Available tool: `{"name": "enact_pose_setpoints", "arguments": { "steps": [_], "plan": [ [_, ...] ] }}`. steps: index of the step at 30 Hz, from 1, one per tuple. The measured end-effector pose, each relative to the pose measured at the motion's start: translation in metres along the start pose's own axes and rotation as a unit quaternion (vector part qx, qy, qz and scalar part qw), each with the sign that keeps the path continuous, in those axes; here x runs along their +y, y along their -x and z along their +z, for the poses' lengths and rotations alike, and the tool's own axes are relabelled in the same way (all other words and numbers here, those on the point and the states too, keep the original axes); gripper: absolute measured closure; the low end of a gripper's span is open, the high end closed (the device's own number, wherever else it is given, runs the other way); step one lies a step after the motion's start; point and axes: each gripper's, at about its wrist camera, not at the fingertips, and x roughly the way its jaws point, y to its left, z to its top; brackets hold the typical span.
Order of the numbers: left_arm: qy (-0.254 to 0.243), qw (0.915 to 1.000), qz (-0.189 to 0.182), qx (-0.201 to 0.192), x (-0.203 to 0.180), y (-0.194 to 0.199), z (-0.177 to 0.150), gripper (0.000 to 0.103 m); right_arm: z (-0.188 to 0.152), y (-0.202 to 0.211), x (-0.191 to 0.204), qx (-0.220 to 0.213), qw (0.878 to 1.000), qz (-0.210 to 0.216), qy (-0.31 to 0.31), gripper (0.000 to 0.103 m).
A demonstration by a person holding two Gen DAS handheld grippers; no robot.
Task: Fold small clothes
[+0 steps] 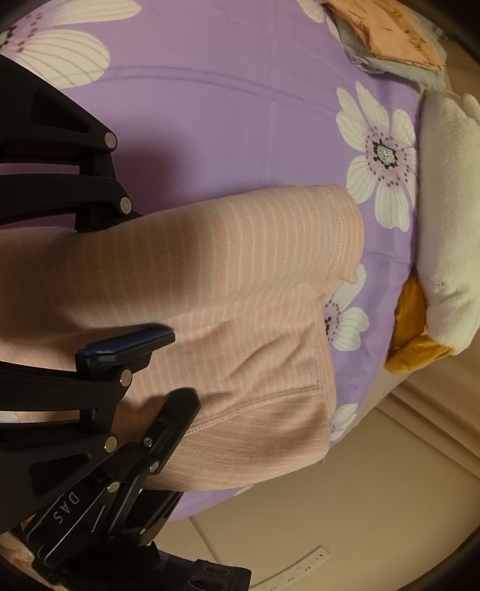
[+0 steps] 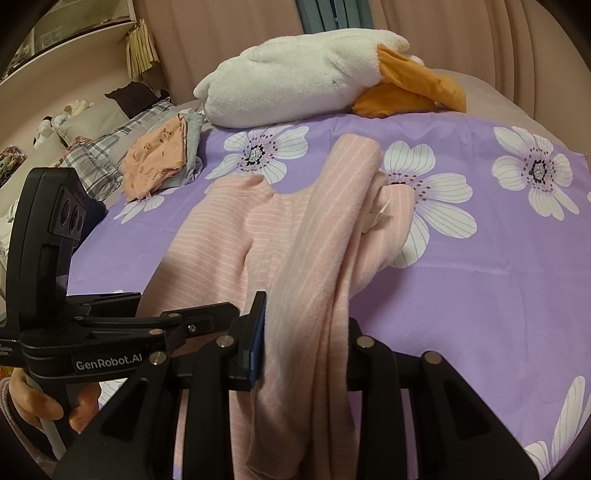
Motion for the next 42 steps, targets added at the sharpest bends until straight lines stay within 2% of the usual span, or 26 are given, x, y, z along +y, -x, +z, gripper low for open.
{"name": "enact_pose_setpoints", "arguments": {
  "steps": [26, 42],
  "plan": [
    [0.006, 0.9994, 0.016, 0.029, 0.006, -0.026, 0.004, 0.063, -0.008, -0.025, -0.009, 0.028, 1.0, -0.006, -0.013, 0.073],
    [0.005, 0.9993, 0.019, 0.033, 0.006, -0.03, 0.004, 0.063, -0.01, -0.033, -0.015, 0.037, 0.999, -0.005, -0.025, 0.072]
  ]
}}
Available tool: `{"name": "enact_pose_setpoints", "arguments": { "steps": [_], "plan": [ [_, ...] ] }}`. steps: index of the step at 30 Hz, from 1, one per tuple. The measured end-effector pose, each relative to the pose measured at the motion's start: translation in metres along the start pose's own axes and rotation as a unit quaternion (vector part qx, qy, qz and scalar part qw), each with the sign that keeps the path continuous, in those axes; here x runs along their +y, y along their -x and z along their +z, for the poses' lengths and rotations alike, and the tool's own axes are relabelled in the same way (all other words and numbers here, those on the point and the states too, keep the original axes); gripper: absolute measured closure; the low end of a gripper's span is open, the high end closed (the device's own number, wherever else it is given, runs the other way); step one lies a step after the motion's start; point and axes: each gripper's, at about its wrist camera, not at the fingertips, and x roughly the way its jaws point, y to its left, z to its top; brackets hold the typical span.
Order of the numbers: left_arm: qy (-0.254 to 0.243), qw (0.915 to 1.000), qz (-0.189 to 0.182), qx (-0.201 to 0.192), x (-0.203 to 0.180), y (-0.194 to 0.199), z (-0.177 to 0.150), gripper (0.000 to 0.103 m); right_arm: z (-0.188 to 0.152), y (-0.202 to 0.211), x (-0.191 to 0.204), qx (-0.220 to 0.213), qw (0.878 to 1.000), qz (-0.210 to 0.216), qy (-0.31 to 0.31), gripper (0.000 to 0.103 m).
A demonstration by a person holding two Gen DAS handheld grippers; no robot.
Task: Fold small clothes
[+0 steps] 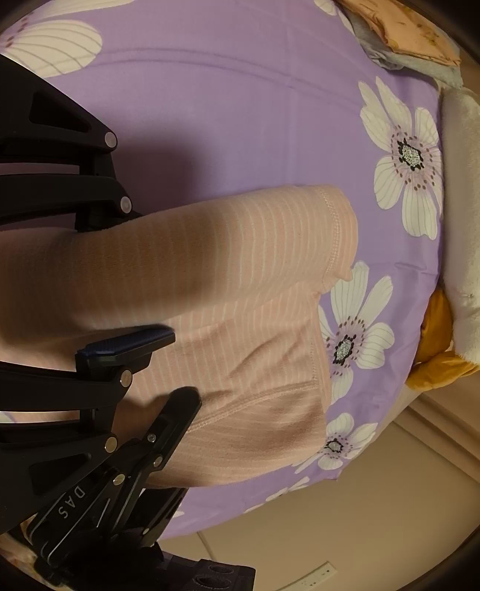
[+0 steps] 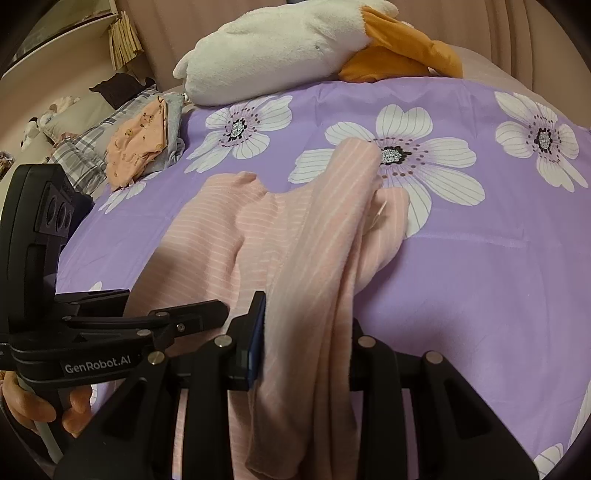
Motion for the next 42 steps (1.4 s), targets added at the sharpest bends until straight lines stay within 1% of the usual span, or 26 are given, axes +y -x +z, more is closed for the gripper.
{"name": "enact_pose_setpoints", "arguments": {
  "steps": [16, 28, 42],
  "plan": [
    [-0.003, 1.0, 0.002, 0.0, 0.001, 0.0, 0.0, 0.062, -0.001, -0.004, -0.007, 0.008, 1.0, -0.002, -0.008, 0.07],
    [-0.009, 0.9998, 0.017, -0.005, 0.004, 0.007, -0.002, 0.062, -0.002, -0.004, -0.008, 0.008, 1.0, -0.002, -0.01, 0.069],
    [-0.009, 0.9997, 0.023, -0.008, 0.005, 0.012, -0.005, 0.062, -0.005, 0.0, -0.013, 0.007, 1.0, -0.006, -0.017, 0.068]
  ]
}}
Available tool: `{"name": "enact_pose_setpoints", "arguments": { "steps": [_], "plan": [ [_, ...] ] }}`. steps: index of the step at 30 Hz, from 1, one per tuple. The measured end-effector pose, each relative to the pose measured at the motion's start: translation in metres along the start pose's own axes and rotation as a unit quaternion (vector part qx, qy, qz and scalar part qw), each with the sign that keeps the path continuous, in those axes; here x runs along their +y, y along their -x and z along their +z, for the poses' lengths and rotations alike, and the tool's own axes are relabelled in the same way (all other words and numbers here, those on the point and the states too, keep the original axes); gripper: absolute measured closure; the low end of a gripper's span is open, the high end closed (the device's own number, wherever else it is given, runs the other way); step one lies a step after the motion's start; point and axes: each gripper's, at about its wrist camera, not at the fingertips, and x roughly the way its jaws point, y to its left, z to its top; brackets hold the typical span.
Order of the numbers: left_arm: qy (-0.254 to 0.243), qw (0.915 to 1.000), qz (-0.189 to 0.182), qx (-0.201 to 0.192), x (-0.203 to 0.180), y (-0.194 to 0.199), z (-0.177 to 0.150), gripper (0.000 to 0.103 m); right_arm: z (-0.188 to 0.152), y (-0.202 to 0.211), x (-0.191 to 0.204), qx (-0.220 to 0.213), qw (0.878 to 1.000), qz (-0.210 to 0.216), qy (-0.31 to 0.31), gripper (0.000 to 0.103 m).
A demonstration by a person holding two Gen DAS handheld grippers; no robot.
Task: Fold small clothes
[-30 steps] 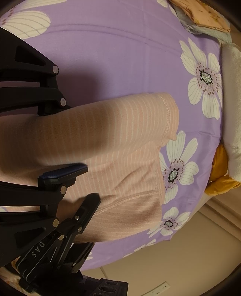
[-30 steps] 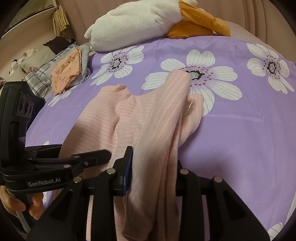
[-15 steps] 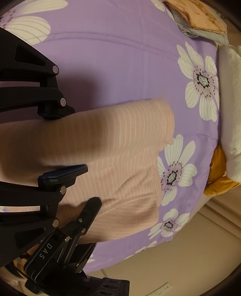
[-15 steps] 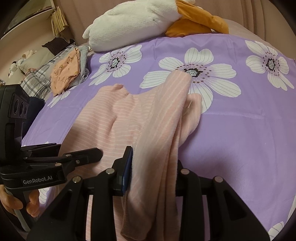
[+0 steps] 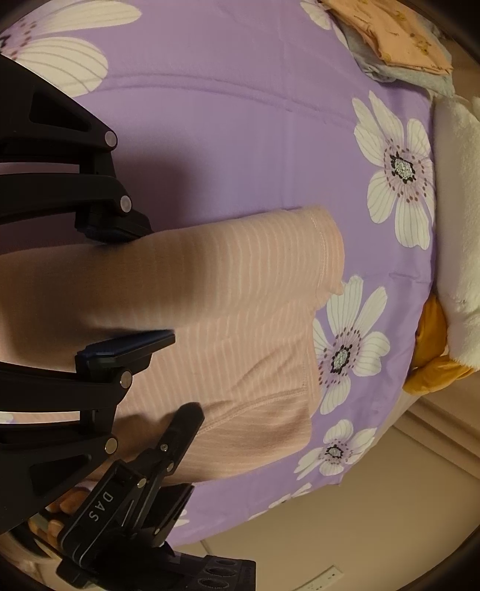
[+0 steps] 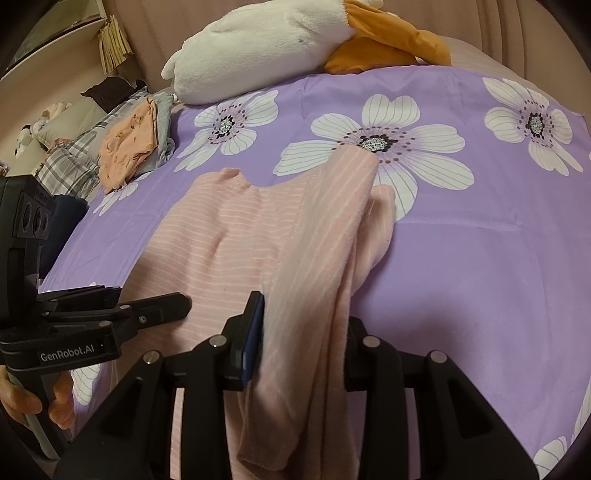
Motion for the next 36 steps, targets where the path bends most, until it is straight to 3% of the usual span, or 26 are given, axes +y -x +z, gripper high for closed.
{"name": "enact_pose_setpoints", "arguments": {
  "steps": [36],
  "plan": [
    [-0.004, 0.9999, 0.011, -0.004, 0.0009, 0.0065, -0.003, 0.062, -0.0037, 0.005, -0.005, 0.0, 1.0, -0.006, -0.005, 0.068]
  ]
}}
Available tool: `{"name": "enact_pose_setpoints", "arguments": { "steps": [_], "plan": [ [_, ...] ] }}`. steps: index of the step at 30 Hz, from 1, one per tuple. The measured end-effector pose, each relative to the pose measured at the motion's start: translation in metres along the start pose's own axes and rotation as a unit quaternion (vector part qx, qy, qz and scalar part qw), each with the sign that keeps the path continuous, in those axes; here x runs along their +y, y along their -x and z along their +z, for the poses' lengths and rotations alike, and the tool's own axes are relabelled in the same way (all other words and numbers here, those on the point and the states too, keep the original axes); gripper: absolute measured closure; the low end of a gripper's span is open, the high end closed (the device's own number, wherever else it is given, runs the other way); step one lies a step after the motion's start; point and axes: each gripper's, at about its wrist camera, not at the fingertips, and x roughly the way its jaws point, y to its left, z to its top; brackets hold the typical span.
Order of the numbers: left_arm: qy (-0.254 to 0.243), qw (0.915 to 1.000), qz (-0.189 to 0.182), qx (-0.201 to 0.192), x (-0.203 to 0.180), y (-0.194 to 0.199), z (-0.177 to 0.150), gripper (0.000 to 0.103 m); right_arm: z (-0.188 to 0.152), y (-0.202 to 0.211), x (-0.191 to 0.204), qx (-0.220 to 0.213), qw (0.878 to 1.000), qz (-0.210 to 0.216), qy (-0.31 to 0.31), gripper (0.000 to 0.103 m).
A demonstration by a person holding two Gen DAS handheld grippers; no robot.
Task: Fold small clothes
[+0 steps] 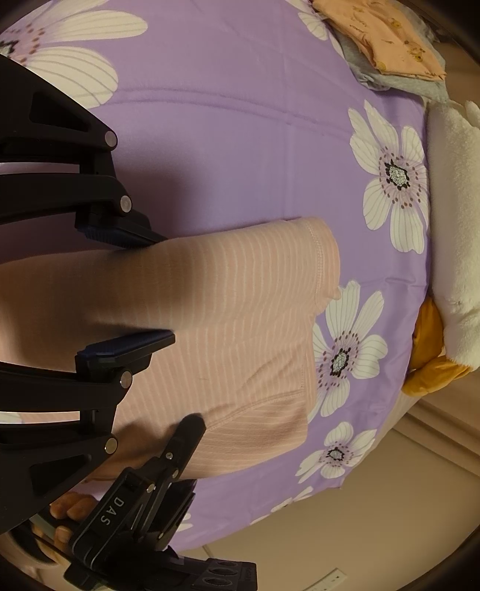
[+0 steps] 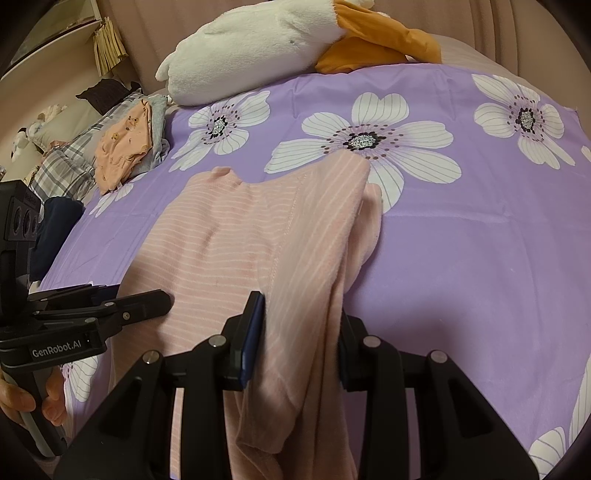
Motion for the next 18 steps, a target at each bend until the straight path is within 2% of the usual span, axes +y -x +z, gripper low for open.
{"name": "enact_pose_setpoints", "arguments": {
  "steps": [18],
  "plan": [
    [-0.001, 1.0, 0.001, 0.0, 0.0005, 0.0009, -0.0006, 0.062, -0.0004, -0.0003, -0.0053, 0.0, 1.0, -0.001, -0.002, 0.067]
  ]
}}
